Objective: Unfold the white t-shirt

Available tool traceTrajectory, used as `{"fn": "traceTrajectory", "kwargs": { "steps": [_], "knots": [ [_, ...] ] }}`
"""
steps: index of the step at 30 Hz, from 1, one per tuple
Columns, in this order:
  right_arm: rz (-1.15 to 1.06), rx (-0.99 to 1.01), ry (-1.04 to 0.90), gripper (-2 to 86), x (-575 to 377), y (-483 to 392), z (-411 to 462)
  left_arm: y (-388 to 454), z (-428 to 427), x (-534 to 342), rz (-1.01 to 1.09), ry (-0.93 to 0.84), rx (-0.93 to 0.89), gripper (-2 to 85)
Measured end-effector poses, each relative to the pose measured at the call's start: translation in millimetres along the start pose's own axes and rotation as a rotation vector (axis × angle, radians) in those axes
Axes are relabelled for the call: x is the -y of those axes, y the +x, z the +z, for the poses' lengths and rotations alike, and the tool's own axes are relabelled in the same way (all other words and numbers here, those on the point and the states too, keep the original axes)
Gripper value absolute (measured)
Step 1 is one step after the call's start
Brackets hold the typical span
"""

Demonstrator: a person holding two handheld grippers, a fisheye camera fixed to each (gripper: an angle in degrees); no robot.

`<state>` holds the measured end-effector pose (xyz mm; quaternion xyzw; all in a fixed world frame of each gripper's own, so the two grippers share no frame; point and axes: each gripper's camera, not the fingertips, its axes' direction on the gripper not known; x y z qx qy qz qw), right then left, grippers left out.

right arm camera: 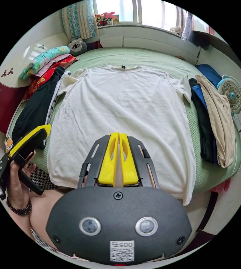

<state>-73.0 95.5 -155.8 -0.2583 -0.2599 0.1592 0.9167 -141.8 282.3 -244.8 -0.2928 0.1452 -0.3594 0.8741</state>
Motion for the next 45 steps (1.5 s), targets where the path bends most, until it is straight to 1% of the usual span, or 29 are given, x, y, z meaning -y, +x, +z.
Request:
{"fn": "traceTrajectory", "kwargs": {
  "steps": [5,13,20,26,29,31,34,38,40,45],
  "knots": [
    [-0.042,-0.015,-0.010,-1.2,1,-3,3,0,0,4,-0.004,0.001,0.001,-0.2],
    [-0.044,-0.018,-0.003,-1.3,3,1,3,12,4,13,0.065,-0.019,0.033,-0.2],
    [-0.060,-0.032,-0.015,-1.3,6,1,4,11,10,24,0.076,-0.047,-0.026,-0.2],
    [-0.094,-0.060,0.026,-1.3,8,-5,0,8,13,34,0.112,-0.058,0.038,-0.2],
    [-0.099,-0.069,0.061,-1.3,10,-9,-4,-5,16,43,0.078,-0.099,-0.033,-0.2],
    [-0.088,-0.086,0.129,-1.2,13,-12,-9,-12,18,48,0.066,-0.116,-0.024,-0.2],
    [-0.101,-0.105,0.167,-1.1,16,-19,-10,-23,14,55,0.062,-0.066,0.022,-0.2],
    [-0.138,-0.049,0.131,-0.4,22,-28,-8,-37,5,64,0.034,-0.020,0.022,-0.2],
    [-0.158,-0.002,0.123,1.9,26,-33,-8,-44,0,69,0.021,0.012,0.025,-0.2],
    [-0.181,0.068,0.066,6.8,41,-41,1,-67,-19,109,-0.053,0.179,0.014,0.0]
  ]
}}
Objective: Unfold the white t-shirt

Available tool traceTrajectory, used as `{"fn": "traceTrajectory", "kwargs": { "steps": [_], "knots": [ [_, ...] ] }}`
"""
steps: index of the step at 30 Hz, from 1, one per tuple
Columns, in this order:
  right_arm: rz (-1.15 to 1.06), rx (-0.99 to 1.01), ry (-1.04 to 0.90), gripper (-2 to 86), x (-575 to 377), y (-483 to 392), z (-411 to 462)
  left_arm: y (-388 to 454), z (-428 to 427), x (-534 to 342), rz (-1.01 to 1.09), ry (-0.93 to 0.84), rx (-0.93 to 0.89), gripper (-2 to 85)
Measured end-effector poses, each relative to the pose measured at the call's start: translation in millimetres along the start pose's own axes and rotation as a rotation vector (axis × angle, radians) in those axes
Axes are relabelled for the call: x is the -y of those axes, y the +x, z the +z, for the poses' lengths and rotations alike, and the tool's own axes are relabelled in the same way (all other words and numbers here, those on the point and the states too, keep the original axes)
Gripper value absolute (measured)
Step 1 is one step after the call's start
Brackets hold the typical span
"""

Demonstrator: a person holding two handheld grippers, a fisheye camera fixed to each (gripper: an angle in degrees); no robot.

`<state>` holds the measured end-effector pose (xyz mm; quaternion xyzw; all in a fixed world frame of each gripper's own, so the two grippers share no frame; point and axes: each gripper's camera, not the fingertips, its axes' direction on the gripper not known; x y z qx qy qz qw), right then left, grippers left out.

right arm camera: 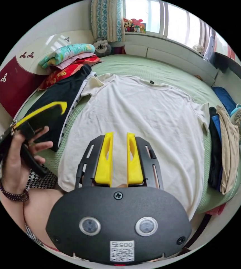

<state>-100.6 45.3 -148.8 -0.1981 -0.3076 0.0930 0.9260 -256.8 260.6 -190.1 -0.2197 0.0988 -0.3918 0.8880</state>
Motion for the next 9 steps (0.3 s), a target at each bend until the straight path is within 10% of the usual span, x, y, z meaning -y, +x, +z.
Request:
{"fn": "traceTrajectory", "kwargs": {
  "steps": [9],
  "knots": [
    [-0.049,0.042,-0.013,11.8,16,-8,5,-26,48,68,0.037,-0.068,0.179,6.6]
  ]
}}
